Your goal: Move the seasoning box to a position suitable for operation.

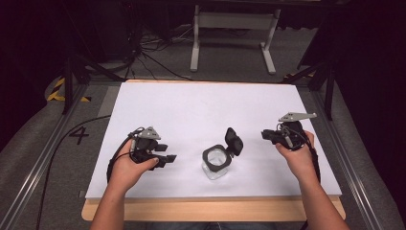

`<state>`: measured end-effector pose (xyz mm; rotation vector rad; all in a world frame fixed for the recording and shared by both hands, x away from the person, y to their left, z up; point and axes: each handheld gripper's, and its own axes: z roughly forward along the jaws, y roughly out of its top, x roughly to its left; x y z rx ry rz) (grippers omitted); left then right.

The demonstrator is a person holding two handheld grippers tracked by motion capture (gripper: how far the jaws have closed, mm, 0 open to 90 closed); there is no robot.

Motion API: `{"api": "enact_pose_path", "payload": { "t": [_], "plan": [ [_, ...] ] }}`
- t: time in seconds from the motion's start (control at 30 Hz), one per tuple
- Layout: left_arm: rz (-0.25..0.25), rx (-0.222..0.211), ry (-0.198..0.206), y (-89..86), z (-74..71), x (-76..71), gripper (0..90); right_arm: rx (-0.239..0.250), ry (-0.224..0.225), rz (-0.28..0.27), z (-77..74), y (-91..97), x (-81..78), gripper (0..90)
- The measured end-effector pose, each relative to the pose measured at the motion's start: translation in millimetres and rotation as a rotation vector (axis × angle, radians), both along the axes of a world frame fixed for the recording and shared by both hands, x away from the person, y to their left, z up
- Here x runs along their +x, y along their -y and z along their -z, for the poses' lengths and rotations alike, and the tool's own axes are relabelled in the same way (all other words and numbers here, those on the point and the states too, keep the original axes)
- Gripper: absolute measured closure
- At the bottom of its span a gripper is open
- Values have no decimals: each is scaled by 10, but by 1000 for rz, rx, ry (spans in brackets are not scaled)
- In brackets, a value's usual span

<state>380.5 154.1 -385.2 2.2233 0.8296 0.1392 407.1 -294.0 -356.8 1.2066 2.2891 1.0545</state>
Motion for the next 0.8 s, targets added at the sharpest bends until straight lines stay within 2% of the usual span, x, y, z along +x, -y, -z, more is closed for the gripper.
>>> {"api": "enact_pose_path", "payload": {
  "t": [0.03,0.07,0.13,0.27,0.33,0.4,0.5,0.6,0.8],
  "plan": [
    [-16,22,-30,2,-22,-5,425,13,-14,-5,-26,-2,-4,865],
    [-39,30,-67,-10,-39,-5,414,7,-21,-20,-47,-6,-19,880],
    [-44,25,-59,-15,-47,-4,409,-13,-18,-35,-58,-3,-76,900],
    [-69,11,-41,6,-76,-7,430,-13,-43,-58,-49,7,-144,900],
    [-16,19,-43,43,-109,-27,497,-4,-50,-66,-55,0,-163,900],
    [21,-29,-83,100,-149,-50,617,5,-48,-81,-73,-20,-186,900],
    [66,-52,-106,172,-172,-74,670,9,-36,-90,-97,-48,-207,900],
    [111,-19,-105,292,-184,-104,748,28,-21,-119,-150,-93,-239,900],
    [154,-21,-120,404,-190,-147,844,31,-20,-144,-175,-178,-270,900]
  ]
}}
